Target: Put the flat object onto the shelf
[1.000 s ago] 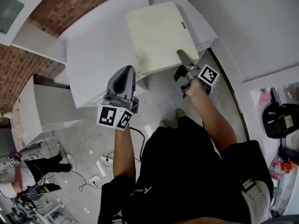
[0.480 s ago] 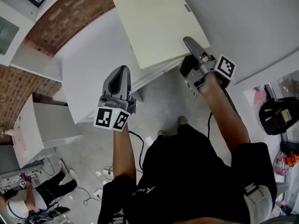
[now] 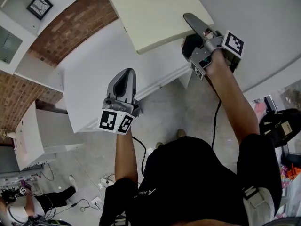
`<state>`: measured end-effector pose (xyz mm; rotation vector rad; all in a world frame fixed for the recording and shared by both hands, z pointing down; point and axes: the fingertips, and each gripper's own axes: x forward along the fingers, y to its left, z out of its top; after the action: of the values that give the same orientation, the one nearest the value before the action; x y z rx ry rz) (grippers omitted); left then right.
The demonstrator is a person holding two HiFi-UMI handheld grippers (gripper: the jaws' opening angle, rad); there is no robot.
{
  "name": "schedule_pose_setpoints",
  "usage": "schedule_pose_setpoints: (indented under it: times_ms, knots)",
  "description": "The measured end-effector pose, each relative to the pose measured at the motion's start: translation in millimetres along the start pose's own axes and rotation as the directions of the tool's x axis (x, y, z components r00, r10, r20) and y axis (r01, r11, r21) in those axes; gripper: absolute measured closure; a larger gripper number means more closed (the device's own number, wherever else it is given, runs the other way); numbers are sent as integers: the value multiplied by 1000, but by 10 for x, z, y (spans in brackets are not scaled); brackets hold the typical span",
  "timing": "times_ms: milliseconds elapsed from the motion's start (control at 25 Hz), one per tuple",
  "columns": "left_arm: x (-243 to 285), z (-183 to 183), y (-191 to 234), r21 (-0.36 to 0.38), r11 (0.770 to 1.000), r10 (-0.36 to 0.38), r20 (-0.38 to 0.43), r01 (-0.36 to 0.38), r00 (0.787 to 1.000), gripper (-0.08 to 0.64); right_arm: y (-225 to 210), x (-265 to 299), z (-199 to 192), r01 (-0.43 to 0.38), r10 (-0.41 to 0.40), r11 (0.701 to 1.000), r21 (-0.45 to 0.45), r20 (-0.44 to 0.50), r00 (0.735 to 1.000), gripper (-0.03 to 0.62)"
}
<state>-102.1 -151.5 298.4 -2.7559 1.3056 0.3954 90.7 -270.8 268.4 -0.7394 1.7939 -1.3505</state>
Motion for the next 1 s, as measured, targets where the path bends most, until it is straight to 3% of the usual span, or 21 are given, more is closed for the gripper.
schedule_pose_setpoints:
  times_ms: [480, 1000]
  knots:
    - [550, 107, -360, 41, 999, -19, 23, 18, 1000, 561, 464, 673, 671, -63, 64, 998, 22, -48, 997, 316]
    - [1024, 146, 113, 44, 998, -56, 48, 54, 997, 561, 476, 1530, 905, -99, 101, 994, 45, -43, 994, 316]
